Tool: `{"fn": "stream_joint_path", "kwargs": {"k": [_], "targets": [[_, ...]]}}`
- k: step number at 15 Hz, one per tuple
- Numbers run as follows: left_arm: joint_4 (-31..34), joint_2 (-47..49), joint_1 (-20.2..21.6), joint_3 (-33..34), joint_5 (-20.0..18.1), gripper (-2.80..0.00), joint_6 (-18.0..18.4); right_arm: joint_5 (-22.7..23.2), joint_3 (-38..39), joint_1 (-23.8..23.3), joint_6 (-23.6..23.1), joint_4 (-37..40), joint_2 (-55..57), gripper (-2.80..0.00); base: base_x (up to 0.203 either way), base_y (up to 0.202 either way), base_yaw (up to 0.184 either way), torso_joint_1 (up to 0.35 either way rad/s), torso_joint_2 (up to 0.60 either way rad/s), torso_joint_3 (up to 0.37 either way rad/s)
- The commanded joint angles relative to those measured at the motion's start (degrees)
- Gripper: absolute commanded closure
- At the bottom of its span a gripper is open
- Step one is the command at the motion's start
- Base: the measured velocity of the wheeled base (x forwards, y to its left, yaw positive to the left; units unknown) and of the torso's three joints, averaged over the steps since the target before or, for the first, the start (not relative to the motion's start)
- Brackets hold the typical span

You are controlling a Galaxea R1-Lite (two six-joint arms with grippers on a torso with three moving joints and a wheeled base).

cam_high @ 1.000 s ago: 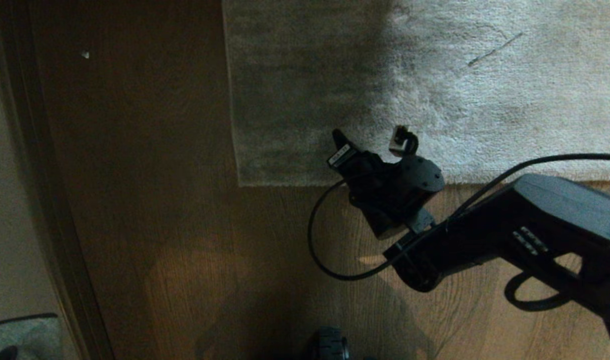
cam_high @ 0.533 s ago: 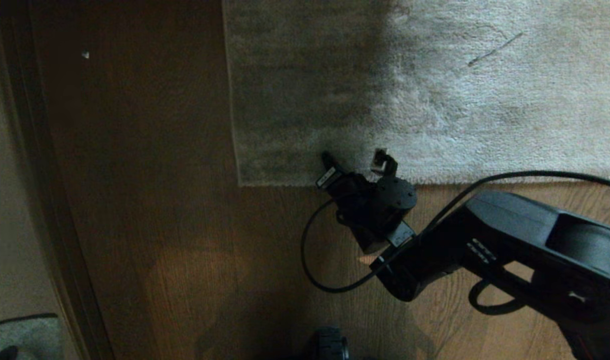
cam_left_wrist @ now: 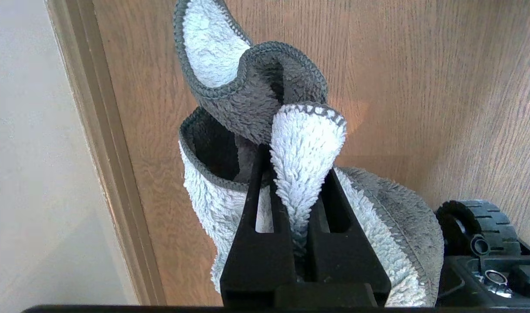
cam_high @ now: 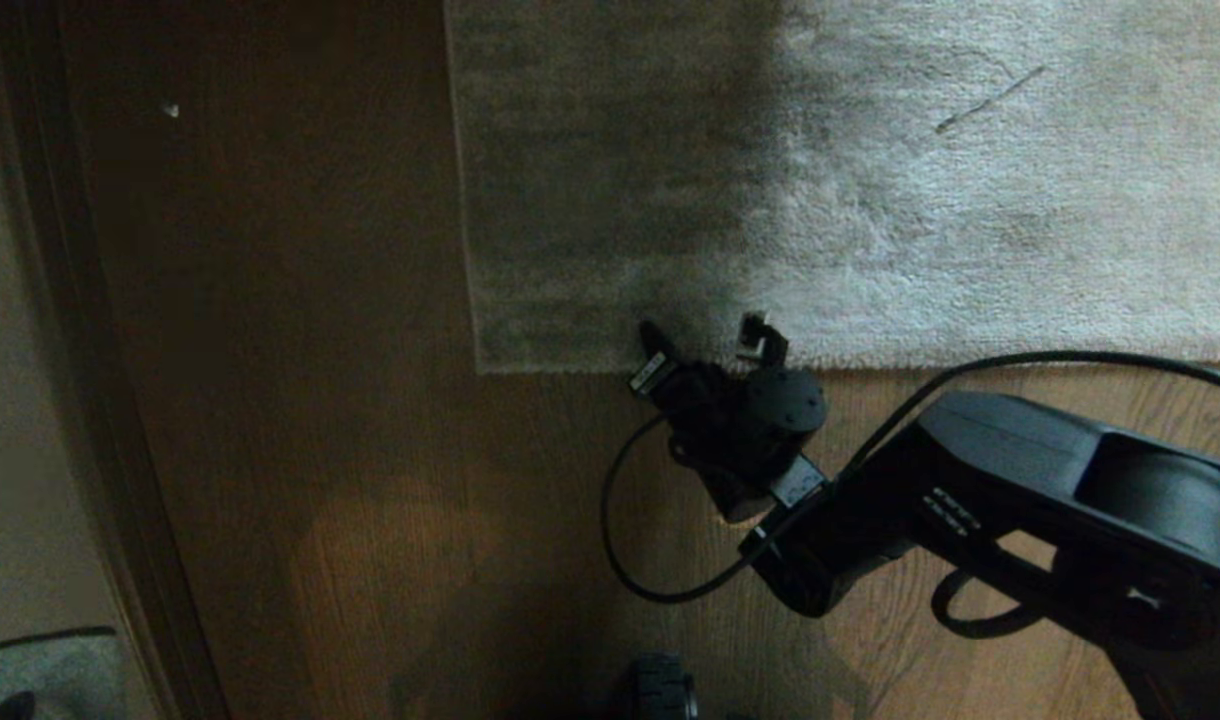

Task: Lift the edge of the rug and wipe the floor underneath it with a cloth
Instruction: Lay down the carpet

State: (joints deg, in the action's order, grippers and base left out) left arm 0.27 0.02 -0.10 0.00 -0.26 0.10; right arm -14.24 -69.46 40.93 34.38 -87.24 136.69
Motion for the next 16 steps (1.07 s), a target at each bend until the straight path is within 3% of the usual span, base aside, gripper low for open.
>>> {"fn": "stream_joint_path", "kwargs": {"k": [1, 8, 12, 16], "targets": [[0.00, -0.02, 0.01, 0.00, 0.00, 0.00, -0.01, -0.08, 2.60, 0.62, 0.24, -2.72, -0.18, 0.00, 0.000, 0.000, 0.000, 0.000, 0.00, 0.000], [0.00, -0.02, 0.01, 0.00, 0.00, 0.00, -0.01, -0.22, 8.43, 1.00, 0.25, -2.72, -6.48, 0.00, 0.000, 0.000, 0.000, 0.000, 0.00, 0.000], [0.00, -0.02, 0.01, 0.00, 0.00, 0.00, -0.01, -0.74, 16.94, 0.54, 0.31, -2.72, -11.67, 0.00, 0.000, 0.000, 0.000, 0.000, 0.00, 0.000], [0.00, -0.02, 0.01, 0.00, 0.00, 0.00, -0.01, -3.41, 21.48, -2.91, 0.41, -2.72, -12.43, 0.00, 0.000, 0.000, 0.000, 0.000, 0.00, 0.000]]}}
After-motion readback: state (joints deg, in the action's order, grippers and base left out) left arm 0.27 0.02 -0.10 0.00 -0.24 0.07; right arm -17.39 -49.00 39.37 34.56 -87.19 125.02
